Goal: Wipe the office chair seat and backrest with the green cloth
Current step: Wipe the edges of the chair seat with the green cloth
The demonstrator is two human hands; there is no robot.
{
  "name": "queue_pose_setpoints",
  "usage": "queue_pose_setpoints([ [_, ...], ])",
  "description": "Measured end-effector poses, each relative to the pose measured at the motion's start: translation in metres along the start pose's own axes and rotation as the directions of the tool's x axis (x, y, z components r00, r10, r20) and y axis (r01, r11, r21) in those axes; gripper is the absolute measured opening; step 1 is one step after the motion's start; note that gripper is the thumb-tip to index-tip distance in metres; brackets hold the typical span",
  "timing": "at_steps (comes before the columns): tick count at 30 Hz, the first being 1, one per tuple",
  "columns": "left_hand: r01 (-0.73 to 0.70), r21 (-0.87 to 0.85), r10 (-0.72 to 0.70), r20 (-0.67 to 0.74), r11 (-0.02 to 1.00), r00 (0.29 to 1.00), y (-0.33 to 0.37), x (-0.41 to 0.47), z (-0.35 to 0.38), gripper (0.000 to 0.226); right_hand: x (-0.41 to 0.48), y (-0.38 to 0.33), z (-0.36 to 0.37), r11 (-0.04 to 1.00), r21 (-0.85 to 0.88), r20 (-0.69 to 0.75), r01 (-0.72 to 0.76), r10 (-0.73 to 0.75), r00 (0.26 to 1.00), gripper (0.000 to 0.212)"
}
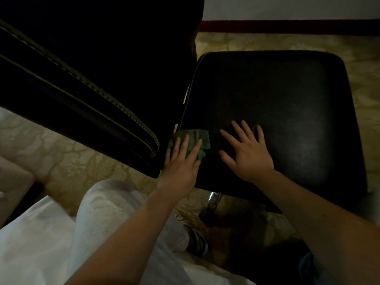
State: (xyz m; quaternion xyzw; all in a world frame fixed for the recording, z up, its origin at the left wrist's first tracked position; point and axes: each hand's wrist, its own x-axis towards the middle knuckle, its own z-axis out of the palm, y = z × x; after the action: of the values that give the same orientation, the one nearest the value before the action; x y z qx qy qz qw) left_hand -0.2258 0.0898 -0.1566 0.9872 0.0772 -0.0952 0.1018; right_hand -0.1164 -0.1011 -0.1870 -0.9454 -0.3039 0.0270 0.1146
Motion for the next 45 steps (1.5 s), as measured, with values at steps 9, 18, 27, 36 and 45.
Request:
queue_pose_setpoints([
  [9, -0.062, -0.225, 0.080, 0.069, 0.972, 0.994, -0.015, 0.005, -0.008, 0.054, 0.000, 0.001, 0.000, 1.000, 0.003, 0.010, 0.000, 0.000, 1.000, 0.068],
  [18, -0.194, -0.147, 0.201, 0.037, 0.970, 0.979, -0.030, 0.015, -0.004, 0.054, -0.001, 0.000, 0.000, 1.000, 0.019, -0.005, 0.001, -0.001, 1.000, 0.068],
  [27, 0.078, -0.229, -0.097, -0.075, 0.970, 0.992, 0.012, 0.029, 0.005, 0.052, 0.000, -0.001, 0.001, 1.000, 0.008, -0.008, -0.004, 0.004, 1.000, 0.068],
  [36, 0.185, -0.216, -0.190, 0.000, 0.959, 0.982, 0.022, 0.007, 0.008, 0.060, 0.023, 0.005, -0.011, 0.998, 0.050, -0.020, -0.038, 0.040, 0.999, 0.069],
  [45, 0.207, -0.181, -0.203, 0.040, 0.961, 0.978, 0.023, 0.030, 0.001, 0.062, 0.040, 0.021, -0.007, 0.994, -0.089, 0.077, -0.069, 0.076, 0.994, 0.070],
])
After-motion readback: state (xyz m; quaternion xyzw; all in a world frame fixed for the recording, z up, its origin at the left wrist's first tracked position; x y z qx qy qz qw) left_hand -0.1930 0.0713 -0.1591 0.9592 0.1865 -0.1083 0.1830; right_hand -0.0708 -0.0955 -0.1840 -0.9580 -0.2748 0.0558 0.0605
